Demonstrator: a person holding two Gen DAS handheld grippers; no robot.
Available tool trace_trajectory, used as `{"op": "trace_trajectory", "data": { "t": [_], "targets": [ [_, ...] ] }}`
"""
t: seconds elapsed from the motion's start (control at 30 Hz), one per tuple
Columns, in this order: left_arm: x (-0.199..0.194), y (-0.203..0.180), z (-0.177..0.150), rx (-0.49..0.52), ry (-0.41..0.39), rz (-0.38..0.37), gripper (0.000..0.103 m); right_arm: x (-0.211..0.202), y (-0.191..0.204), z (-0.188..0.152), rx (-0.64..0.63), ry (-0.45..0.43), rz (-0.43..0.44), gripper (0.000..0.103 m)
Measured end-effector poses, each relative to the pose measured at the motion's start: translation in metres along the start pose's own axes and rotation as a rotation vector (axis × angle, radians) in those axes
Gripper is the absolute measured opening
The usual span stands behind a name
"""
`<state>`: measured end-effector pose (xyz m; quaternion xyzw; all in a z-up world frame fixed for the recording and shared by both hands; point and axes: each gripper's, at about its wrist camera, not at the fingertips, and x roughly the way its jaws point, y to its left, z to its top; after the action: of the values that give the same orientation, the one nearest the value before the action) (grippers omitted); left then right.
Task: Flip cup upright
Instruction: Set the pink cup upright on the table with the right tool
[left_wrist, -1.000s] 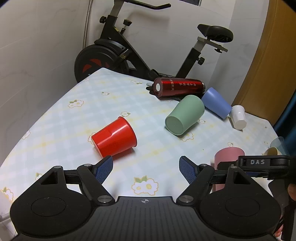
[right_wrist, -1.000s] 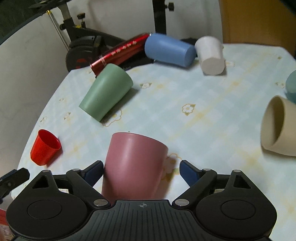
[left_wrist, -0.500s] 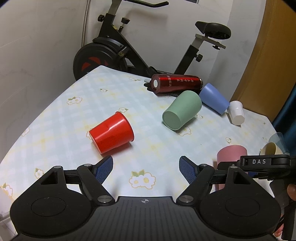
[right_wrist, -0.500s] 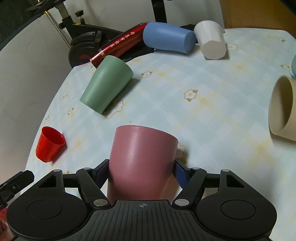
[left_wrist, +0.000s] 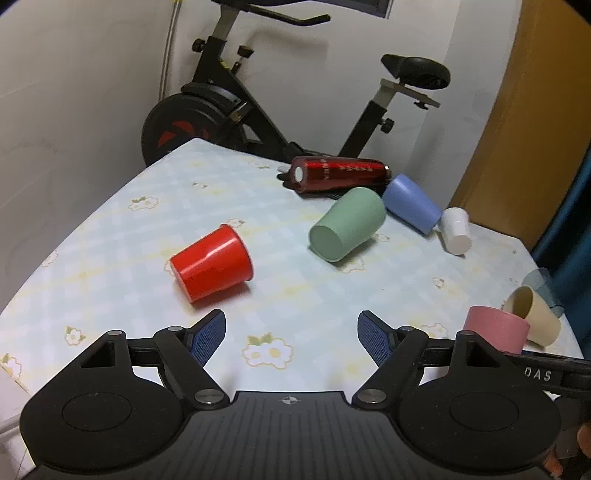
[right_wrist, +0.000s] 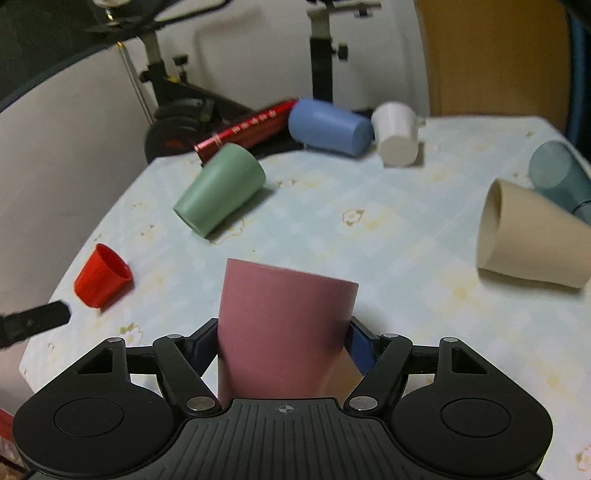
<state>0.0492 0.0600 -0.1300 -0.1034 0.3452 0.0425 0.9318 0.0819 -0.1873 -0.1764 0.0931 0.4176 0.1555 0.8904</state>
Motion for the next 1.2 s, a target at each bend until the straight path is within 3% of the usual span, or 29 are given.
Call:
{"op": "trace_trajectory", "data": {
  "t": [0.4,0.67,1.2],
  "targets": [
    [-0.007,-0.017,-0.013,0.025,-0.022,-0.021,0.082,-0.025,0.006,-0.005,-0.147,-0.15,-0.123,0.066],
    [-0.01,-0.023,-0.019,0.05,-0.036,-0.013,0.083,-0.022,0.014,-0.014,-0.227,-0.161,-0.184,0.066],
    [-0.01,-0.024,-0.023,0.057,-0.026,0.011,0.085,-0.025,0.02,-0.025,-0.258,-0.166,-0.197,0.066]
  ]
}}
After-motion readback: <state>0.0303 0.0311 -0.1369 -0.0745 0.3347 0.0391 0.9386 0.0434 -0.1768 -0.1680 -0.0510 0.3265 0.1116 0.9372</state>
